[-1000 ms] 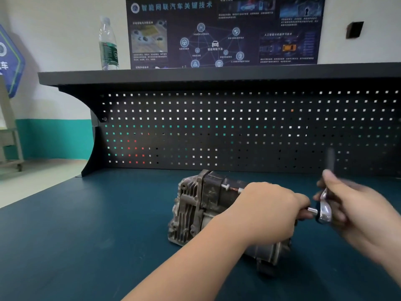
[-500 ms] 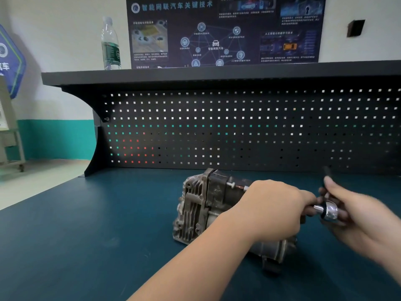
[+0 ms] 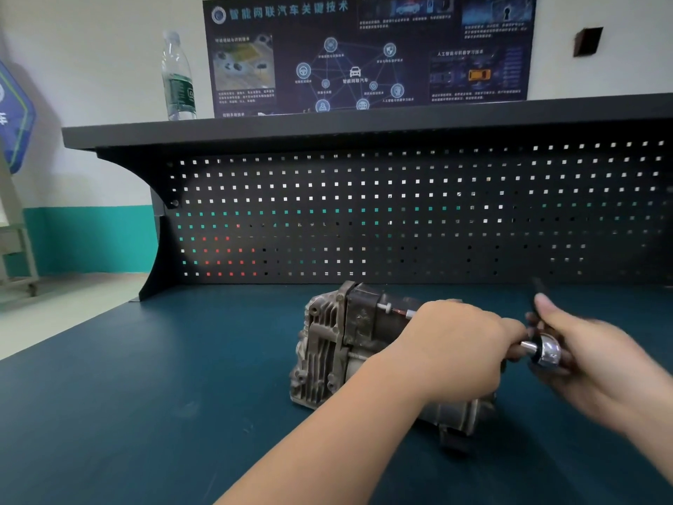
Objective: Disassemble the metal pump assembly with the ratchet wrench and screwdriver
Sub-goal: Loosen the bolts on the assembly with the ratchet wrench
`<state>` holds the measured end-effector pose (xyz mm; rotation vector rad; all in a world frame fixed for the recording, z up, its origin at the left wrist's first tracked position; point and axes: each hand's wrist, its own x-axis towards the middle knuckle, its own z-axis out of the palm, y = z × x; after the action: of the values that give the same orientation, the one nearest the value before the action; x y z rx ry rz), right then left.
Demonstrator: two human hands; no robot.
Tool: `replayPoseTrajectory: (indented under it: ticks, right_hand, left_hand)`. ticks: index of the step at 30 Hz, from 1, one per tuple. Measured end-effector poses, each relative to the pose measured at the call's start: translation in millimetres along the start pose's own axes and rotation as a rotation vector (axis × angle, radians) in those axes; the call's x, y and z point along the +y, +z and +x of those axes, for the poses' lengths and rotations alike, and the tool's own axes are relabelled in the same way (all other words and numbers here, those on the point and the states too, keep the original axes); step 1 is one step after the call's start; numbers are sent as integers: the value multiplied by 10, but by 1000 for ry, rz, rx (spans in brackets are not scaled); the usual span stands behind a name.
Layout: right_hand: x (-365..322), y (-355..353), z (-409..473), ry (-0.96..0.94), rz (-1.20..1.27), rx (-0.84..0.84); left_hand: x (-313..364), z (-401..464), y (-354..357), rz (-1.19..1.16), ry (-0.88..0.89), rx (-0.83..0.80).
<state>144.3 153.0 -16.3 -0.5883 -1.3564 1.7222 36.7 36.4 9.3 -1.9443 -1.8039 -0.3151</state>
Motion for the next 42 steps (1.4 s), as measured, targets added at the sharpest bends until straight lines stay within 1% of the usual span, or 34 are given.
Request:
replayPoseTrajectory:
  ticks: [1,3,4,5,6,7,8,9,10,12,13,14,15,16,17,18,19,20,21,22,24,25,27,28,29,30,32,33,34,35,36,38,41,42]
  right_hand:
    - [23,-16,-13,-139,-88,11]
    - [-3,1,-71,-593,-292,46]
    - [-33,-3,-113,-777,-361,13]
    - [-50,-12,-139,-898,-401,-37]
    - [-50,-31,-143,-953,-432,-64]
    - [-44,-38,-144,-951,-454,-57]
    - [-48,-17,-154,-892,-444,-11]
    - [-56,6,-153,-787,-388,43]
    - [-61,25,-133,-612,-295,82]
    - [-29,50,-54,-126,-1,-1]
    - [-7,45,-24,18,89,-20]
    - [12,42,-10,58,116,-18]
    - [35,29,-6,-20,78,-11]
    - [41,24,-25,-182,1,4]
    - [28,27,-56,-391,-94,16]
    - [7,20,-89,-591,-204,16]
    - [-13,-2,-116,-749,-299,-8]
    - [-21,-22,-140,-849,-355,-40]
    - [-20,-28,-155,-889,-379,-59]
    - [-21,-23,-161,-887,-392,-51]
    - [-53,24,-137,-756,-338,24]
    - [-61,22,-96,-601,-278,47]
    - [-59,-23,11,-220,-132,-12]
    - [-60,-47,39,-137,-137,-25]
    - [-55,-67,52,-161,-174,-24]
    - [-54,-73,40,-272,-225,-17]
    - [-81,-52,-19,-590,-314,-13]
    - [-107,-50,-46,-721,-337,-29]
    - [-123,-51,-77,-809,-358,-48]
    - [-126,-55,-94,-856,-385,-56]
    - [-136,-51,-113,-856,-401,-56]
    - [-157,-32,-107,-720,-330,-36]
    - [-118,-18,-19,-220,-113,-52]
    - [-108,-19,2,-159,-99,-44]
  left_hand:
    - [2,6,6,8,8,3]
    - [1,17,7,12,12,6]
    - [-1,23,2,-6,1,9]
    - [-2,27,-11,-33,-14,9]
    - [-1,26,-18,-63,-29,6]
    - [1,23,-24,-84,-38,0]
    - [6,17,-28,-88,-36,-5]
    - [12,10,-25,-80,-30,-4]
    - [17,4,-20,-67,-24,1]
    - [23,-4,-16,-40,-24,23]
    - [20,-6,-16,-28,-22,34]
    - [17,-7,-12,-15,-12,40]
    - [15,-9,-10,-2,4,43]
    - [18,-12,-10,8,17,42]
    - [19,-12,-20,11,18,38]
    - [19,-11,-32,4,9,30]
    - [16,-6,-44,-15,-7,18]
    - [13,0,-50,-38,-24,8]
    - [11,7,-46,-56,-38,0]
    - [9,13,-35,-65,-47,-4]
    - [7,8,-10,-43,-46,-12]
    - [3,4,-2,-30,-39,-14]
    - [-3,-2,1,-10,-20,-6]
    - [-4,-8,-3,-3,-15,-2]
    - [-2,-11,-3,-1,-13,-2]
    - [2,-12,-4,-7,-13,0]
    - [5,-4,-26,-33,-32,-5]
    - [0,4,-42,-55,-45,-16]
    - [-6,14,-55,-86,-55,-26]
    - [-13,23,-64,-118,-64,-29]
    - [-11,25,-65,-139,-69,-26]
    - [2,16,-53,-115,-63,-22]
    - [-19,13,-18,-36,-53,-21]
    - [-26,11,-15,-35,-53,-27]
